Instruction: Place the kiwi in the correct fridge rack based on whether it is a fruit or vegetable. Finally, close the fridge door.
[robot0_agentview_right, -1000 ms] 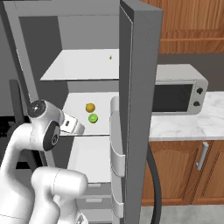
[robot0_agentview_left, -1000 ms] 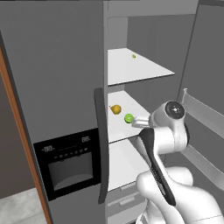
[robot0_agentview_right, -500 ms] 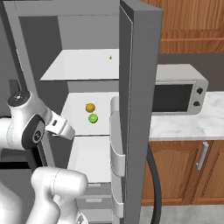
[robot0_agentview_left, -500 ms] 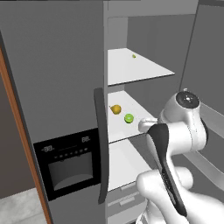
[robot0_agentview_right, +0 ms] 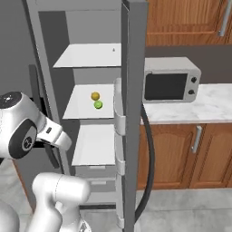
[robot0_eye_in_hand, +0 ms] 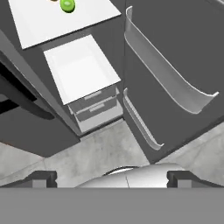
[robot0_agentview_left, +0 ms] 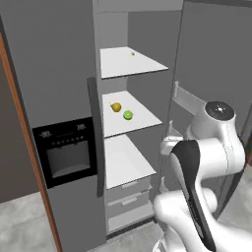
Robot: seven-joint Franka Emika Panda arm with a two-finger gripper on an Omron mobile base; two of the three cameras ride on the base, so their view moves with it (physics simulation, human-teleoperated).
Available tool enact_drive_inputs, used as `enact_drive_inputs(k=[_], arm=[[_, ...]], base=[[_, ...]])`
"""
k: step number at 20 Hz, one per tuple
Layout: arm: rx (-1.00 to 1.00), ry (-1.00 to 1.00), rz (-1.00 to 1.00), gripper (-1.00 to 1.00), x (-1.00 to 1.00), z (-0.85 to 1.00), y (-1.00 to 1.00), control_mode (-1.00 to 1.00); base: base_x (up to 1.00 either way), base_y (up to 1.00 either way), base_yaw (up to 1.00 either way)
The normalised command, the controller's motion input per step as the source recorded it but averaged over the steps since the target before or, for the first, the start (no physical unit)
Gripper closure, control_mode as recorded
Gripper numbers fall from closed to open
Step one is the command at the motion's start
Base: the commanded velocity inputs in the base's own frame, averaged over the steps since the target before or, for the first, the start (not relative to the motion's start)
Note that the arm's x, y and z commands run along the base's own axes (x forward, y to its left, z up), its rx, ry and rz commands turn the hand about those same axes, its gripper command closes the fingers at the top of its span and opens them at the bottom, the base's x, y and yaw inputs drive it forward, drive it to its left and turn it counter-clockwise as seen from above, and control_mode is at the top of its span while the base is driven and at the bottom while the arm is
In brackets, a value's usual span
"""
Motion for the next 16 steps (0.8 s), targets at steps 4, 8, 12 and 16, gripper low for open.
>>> enact_drive_inputs(k=[4,8,12,16], arm=[[0.00,0.00,0.00,-1.00,0.00,0.00,0.00,1.00],[0.00,0.00,0.00,-1.00,0.00,0.00,0.00,1.00],[0.00,0.00,0.00,-1.00,0.00,0.00,0.00,1.00],[0.00,0.00,0.00,-1.00,0.00,0.00,0.00,1.00]], base=[[-1.00,-0.16,-0.01],[-0.96,-0.81,0.02],[-0.60,-1.00,0.07],[-0.04,-1.00,0.17]])
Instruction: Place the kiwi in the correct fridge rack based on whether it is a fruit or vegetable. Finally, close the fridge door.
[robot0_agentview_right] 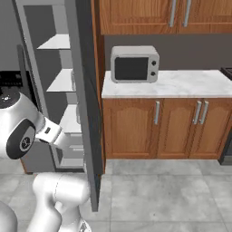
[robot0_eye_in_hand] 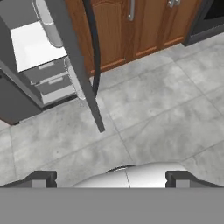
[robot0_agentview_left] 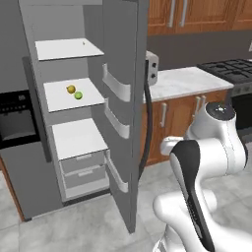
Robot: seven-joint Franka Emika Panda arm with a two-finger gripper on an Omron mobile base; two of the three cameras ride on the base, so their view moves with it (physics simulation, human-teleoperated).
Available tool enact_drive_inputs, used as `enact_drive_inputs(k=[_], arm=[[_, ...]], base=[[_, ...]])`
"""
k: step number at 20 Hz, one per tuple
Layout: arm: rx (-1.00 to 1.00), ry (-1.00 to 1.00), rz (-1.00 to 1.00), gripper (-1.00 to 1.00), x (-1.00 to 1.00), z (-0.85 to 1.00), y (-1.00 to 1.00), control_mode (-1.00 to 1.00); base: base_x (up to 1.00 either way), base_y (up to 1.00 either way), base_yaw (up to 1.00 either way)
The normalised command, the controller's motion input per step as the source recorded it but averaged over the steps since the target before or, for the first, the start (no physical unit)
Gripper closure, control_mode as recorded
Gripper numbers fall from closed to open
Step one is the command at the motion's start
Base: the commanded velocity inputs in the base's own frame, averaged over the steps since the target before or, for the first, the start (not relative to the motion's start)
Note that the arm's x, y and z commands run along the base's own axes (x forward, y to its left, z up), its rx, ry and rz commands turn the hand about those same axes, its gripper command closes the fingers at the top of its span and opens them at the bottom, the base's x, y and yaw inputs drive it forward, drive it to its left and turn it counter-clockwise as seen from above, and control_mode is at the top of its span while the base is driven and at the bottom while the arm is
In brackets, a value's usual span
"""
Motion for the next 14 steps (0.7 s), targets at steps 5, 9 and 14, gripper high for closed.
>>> enact_drive_inputs(k=[5,9,14], arm=[[0.00,0.00,0.00,-1.00,0.00,0.00,0.00,1.00],[0.00,0.00,0.00,-1.00,0.00,0.00,0.00,1.00],[0.00,0.00,0.00,-1.00,0.00,0.00,0.00,1.00]], base=[[0.60,-1.00,0.33],[0.63,-0.99,0.42],[0.70,-0.90,0.45]])
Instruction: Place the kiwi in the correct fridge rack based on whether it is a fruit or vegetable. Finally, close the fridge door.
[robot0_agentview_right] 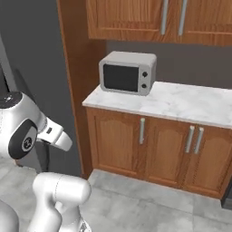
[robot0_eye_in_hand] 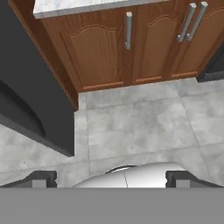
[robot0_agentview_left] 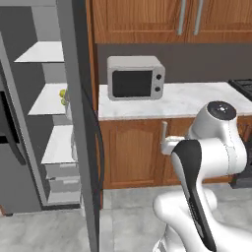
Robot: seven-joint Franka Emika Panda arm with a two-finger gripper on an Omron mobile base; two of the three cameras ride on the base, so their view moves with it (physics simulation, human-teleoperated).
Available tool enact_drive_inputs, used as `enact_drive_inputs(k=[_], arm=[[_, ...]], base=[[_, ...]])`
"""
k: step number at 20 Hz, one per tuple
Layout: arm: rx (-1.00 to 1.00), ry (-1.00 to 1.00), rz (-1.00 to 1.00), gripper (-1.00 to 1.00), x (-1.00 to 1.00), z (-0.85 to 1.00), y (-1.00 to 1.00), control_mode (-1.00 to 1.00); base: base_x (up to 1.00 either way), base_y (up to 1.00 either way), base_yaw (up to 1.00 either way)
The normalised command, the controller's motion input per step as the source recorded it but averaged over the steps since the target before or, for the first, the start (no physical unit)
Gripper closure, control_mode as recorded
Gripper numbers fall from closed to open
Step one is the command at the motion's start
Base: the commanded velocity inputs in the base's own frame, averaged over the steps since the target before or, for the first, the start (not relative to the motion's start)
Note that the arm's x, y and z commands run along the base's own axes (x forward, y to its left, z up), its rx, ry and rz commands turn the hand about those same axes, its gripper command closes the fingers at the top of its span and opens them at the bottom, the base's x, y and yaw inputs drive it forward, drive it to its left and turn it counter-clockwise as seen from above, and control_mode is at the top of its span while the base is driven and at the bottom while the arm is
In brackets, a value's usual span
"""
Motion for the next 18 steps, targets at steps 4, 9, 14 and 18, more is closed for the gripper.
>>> enact_drive_inputs(k=[4,9,14,18], arm=[[0.00,0.00,0.00,-1.00,0.00,0.00,0.00,1.00],[0.00,0.00,0.00,-1.00,0.00,0.00,0.00,1.00],[0.00,0.00,0.00,-1.00,0.00,0.00,0.00,1.00],[0.00,0.00,0.00,-1.00,0.00,0.00,0.00,1.00]], base=[[0.79,-0.68,0.48],[0.81,-0.42,0.54],[0.59,-0.47,0.49],[0.54,-0.27,0.47]])
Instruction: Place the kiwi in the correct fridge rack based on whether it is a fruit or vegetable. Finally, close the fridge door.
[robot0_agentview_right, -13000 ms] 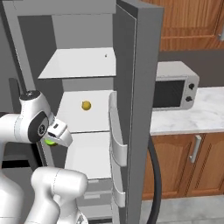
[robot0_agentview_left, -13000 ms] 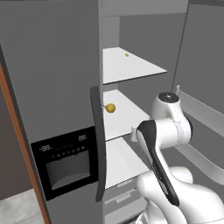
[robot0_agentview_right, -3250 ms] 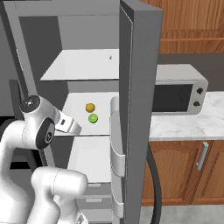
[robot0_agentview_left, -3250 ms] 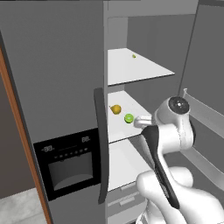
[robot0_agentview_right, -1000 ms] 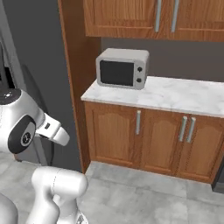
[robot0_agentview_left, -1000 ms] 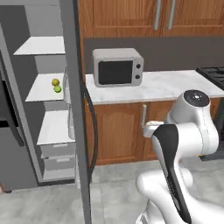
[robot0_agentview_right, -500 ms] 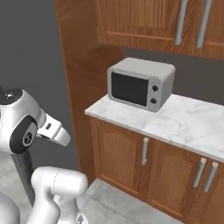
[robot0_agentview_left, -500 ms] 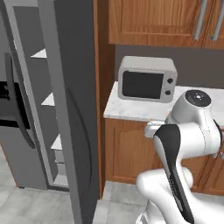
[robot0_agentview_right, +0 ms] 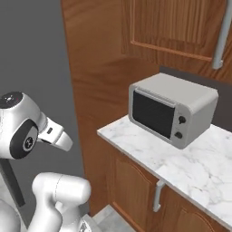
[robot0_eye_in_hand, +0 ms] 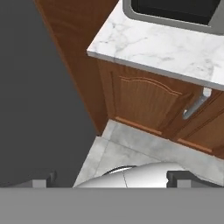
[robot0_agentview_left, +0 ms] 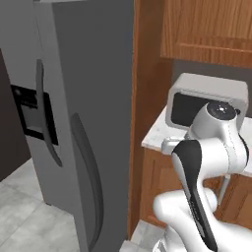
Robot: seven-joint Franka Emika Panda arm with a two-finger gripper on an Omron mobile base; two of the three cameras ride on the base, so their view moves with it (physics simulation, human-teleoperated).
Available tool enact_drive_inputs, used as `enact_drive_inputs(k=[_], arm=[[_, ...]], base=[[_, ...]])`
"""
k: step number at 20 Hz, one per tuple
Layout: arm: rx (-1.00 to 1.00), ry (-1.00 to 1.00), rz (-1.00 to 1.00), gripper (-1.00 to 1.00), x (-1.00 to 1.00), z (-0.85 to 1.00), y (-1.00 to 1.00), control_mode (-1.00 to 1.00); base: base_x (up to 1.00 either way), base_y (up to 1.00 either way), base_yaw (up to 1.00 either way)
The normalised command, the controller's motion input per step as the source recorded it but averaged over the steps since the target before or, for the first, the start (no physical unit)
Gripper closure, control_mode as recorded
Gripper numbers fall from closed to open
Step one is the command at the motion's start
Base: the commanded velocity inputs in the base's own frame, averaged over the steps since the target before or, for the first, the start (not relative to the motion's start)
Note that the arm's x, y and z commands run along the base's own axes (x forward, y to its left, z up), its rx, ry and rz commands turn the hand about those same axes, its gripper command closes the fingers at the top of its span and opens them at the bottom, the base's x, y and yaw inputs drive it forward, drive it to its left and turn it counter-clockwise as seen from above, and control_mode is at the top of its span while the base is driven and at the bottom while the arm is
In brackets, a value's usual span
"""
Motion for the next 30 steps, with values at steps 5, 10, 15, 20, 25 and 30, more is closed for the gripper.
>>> enact_drive_inputs(k=[5,10,15,20,25,30], arm=[[0.00,0.00,0.00,-1.00,0.00,0.00,0.00,1.00],[0.05,-0.09,0.21,-1.00,0.40,-0.10,0.18,-1.00],[0.00,-0.06,0.01,-1.00,0.99,-0.01,0.70,-1.00],[0.00,-0.01,0.00,-1.00,0.74,0.00,0.75,-1.00],[0.00,0.00,0.00,-1.00,0.58,0.00,0.83,-1.00],[0.00,-0.03,-0.01,-1.00,0.56,0.00,0.67,-1.00]], base=[[0.22,-0.03,0.48],[0.00,0.00,0.00],[0.00,0.00,0.00],[0.00,0.00,0.00],[0.00,0.00,0.00],[0.00,0.00,0.00]])
